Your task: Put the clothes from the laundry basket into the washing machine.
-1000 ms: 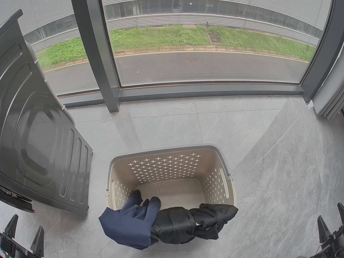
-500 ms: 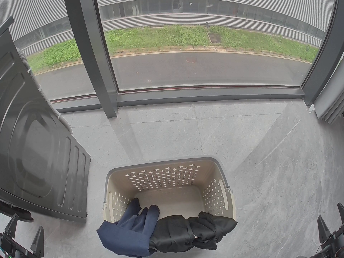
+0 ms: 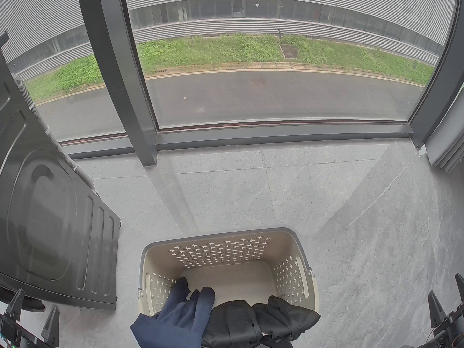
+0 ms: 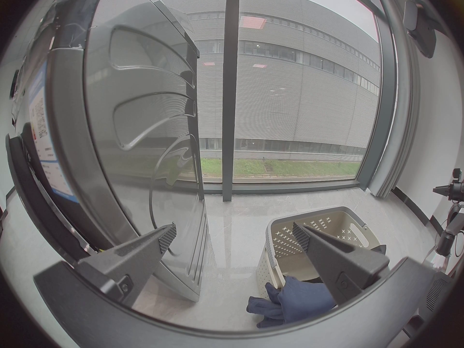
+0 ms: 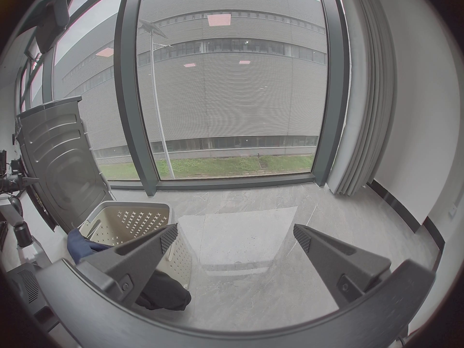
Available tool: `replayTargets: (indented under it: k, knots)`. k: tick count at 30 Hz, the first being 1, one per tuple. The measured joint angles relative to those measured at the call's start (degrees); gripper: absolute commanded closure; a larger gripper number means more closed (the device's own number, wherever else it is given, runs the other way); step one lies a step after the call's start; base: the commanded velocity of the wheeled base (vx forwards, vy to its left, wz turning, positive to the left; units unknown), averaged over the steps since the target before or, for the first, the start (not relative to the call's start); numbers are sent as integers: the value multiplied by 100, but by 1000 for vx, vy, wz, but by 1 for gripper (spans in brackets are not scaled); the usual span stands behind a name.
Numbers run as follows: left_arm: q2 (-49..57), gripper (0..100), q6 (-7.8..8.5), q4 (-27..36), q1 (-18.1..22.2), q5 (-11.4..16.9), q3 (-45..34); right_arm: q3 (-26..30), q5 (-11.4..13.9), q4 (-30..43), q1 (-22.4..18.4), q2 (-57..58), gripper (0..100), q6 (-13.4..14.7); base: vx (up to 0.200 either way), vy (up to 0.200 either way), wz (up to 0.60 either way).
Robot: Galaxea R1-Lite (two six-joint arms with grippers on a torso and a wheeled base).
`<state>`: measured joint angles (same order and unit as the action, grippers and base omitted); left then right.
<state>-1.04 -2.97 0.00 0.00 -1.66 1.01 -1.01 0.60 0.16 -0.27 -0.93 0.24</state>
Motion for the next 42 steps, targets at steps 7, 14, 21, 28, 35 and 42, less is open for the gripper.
replayTargets:
  k: [7,14,21,28,35,42]
  knots:
    - [0,0,0,0,0,2,0,0,-2,2,2,0,0,2,0,29,0]
    - [2,0,0,0,0,2,0,0,0,0,0,0,0,0,0,143,0]
    - [0,0,2,0,0,0,0,0,2,0,-2,0,0,0,0,0,0]
    - [0,0,0,0,0,0,0,0,0,2,-2,0,0,0,114,0,0]
    - [0,0,0,0,0,2,0,0,0,2,0,0,0,2,57,0,0]
    - [0,0,0,0,0,2,0,0,2,2,0,0,0,0,0,0,0]
